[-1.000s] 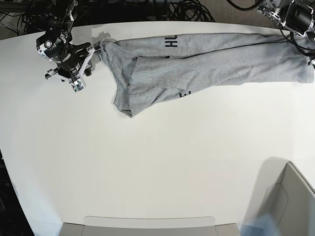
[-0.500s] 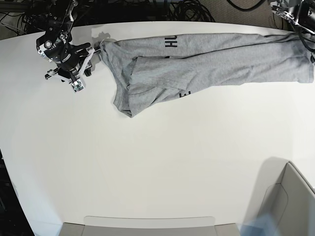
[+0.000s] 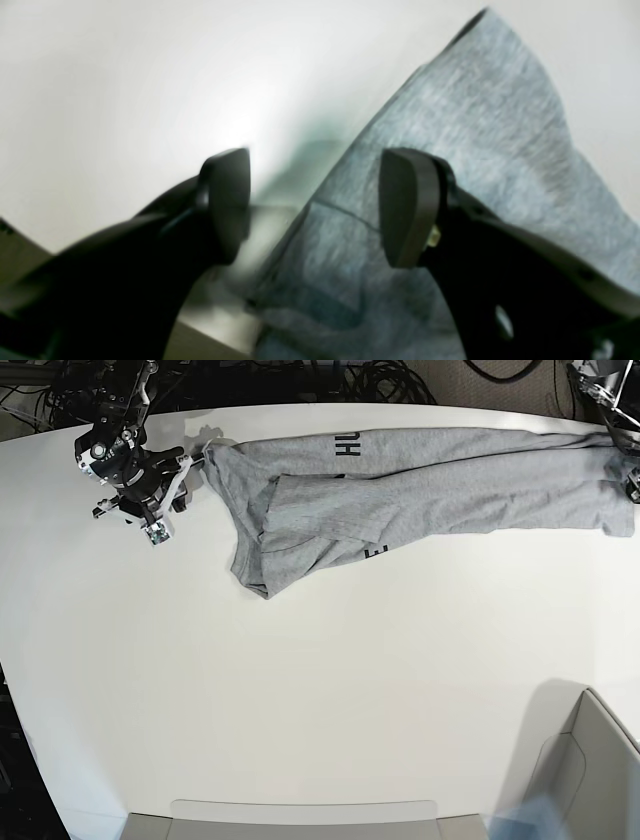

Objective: Fold the T-shirt properly
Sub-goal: 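Move the left gripper back to the strip end and grasp it, then pull the strip end with the left gripper, straightening the shirt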

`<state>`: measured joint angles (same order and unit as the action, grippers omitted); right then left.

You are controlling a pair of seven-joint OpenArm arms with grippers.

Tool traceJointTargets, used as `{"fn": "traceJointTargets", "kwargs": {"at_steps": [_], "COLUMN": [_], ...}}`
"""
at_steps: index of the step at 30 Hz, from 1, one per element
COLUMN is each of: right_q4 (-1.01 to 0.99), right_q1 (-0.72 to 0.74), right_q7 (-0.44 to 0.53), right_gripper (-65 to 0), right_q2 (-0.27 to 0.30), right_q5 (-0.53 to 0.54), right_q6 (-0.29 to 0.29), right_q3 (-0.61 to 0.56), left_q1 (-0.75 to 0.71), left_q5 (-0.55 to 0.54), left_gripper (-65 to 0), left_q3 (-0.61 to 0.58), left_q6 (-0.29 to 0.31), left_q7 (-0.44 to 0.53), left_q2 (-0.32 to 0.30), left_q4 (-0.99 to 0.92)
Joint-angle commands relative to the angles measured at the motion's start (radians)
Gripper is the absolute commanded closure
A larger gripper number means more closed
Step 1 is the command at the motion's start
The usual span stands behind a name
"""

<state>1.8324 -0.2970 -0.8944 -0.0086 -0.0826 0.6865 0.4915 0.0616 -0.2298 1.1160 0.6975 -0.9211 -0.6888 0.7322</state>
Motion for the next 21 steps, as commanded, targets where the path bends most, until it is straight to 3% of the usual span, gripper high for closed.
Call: {"fn": "traceJointTargets", "kwargs": {"at_steps": [1,6,12,19,21], "right_q4": [0.017,0.017,0.017,0.017,0.017], "right_q1": [0.006,0.003,0.009,0.009,0.009], "right_q7": [0.014,0.014,0.014,0.014,0.014], "right_gripper": [-19.1,-19.1,-19.1,-19.1,-19.1], "right_q2": [0.006,0.006,0.006,0.006,0.006], "right_q5": [0.01,0.01,0.01,0.01,0.01], "right_q6": [0.012,0.012,0.012,0.012,0.012], "right_q3": [0.0,0.0,0.0,0.0,0.0], "left_q1": [-0.001,-0.007,-0.016,-0.236,-0.276], "left_q5": [0.0,0.0,-0.027,-0.328,-0.368], "left_gripper": [-40.7,-40.8,-40.8,-38.5,-38.2], "left_q3": [-0.004,-0.018,-0.182,-0.359,-0.366], "left_q6": [0.001,0.001,0.001,0.001,0.001], "left_q7": [0.02,0.024,0.024,0.038,0.043], "left_q2": [-0.049,-0.052,-0.03,-0.025,-0.025], "left_q4": [-0.013,-0.013,-0.013,0.158,0.186]}}
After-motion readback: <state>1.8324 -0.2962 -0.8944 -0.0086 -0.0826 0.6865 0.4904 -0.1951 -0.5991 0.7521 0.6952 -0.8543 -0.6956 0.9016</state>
